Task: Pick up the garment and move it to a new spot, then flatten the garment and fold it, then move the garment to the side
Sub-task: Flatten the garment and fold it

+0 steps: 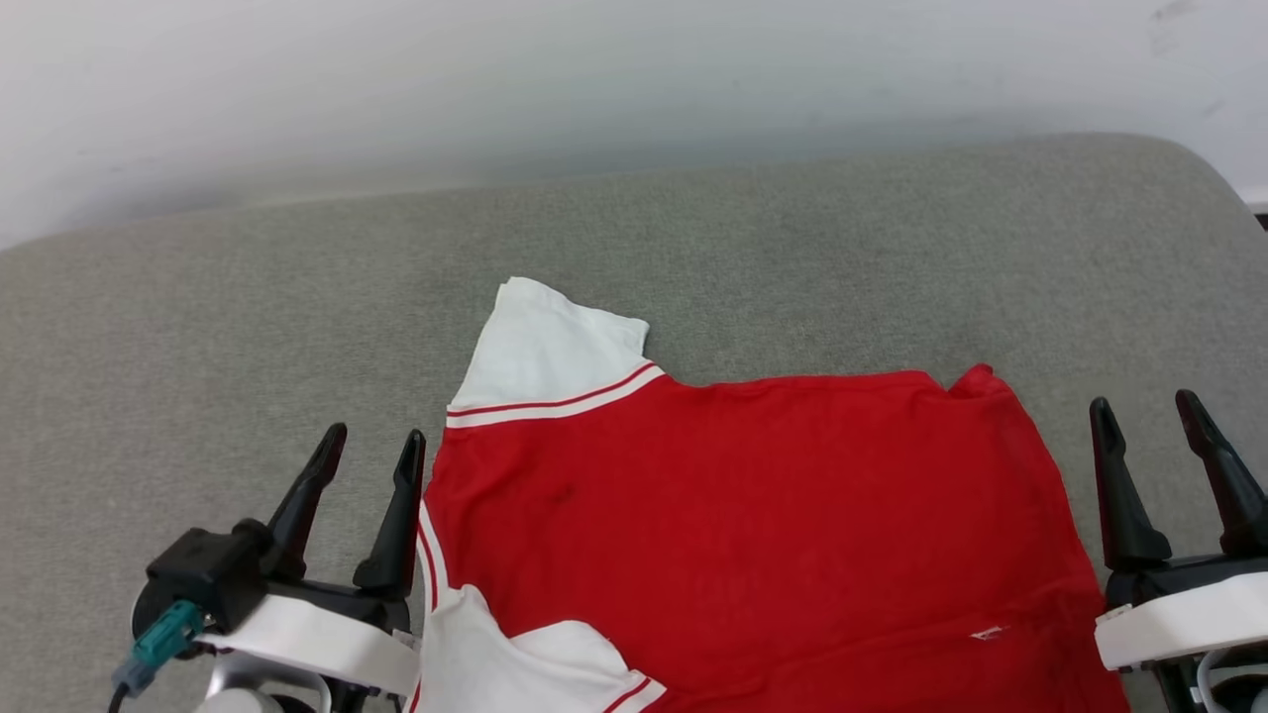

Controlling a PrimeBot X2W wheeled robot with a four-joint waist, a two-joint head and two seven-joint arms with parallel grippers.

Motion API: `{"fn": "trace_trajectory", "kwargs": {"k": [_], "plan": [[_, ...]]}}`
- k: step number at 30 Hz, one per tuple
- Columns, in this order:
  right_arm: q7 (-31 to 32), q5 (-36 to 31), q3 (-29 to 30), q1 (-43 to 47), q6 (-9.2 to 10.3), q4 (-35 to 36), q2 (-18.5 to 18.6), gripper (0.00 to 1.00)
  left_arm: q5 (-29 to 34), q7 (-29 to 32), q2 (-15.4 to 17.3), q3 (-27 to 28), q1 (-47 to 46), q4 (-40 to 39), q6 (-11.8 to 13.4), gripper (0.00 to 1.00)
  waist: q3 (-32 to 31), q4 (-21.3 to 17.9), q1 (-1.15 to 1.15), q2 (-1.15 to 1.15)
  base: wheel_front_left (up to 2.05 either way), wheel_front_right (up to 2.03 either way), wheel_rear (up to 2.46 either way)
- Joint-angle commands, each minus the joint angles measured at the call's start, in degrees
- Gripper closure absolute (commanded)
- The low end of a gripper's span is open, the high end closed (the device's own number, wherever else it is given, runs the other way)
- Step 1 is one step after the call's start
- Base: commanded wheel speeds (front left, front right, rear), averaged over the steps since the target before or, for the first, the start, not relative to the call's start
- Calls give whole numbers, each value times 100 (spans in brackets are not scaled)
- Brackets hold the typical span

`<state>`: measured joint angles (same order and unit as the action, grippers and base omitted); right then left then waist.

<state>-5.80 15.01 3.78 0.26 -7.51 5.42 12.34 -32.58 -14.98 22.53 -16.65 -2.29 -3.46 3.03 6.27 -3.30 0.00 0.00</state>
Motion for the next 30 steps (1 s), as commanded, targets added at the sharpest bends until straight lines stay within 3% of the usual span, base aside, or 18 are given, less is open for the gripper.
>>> {"fn": "trace_trajectory", "kwargs": {"k": [1,6,14,19,20,24,30], "plan": [[-129,-39,-25,-114,3,-60,-80,0,58,-26,82,1,-196,81,-127,0,133,-112,0,0,0,0,0],[-298,-75,-132,-302,3,-99,-152,0,87,549,395,-168,-954,186,-491,0,563,-335,0,0,0,0,0],[-500,-107,-353,-666,3,-230,-299,0,-411,2866,1187,-435,-2846,606,-942,0,1374,-827,0,0,0,0,0],[-631,-42,-573,-884,3,-396,-453,0,-1096,4659,1604,-388,-3866,998,-951,0,1788,-1221,0,0,0,0,0],[-631,-42,-573,-884,3,-396,-453,0,-1096,4659,1604,-388,-3866,998,-951,0,1788,-1221,0,0,0,0,0],[-746,8,-656,-949,4,-529,-536,0,-1495,6000,1840,-417,-4452,1305,-776,0,2004,-1471,0,0,0,0,0],[-858,1,-797,-1064,4,-717,-608,0,-1538,7026,2075,-502,-4939,1641,-452,0,2230,-1748,0,0,0,0,0]]}}
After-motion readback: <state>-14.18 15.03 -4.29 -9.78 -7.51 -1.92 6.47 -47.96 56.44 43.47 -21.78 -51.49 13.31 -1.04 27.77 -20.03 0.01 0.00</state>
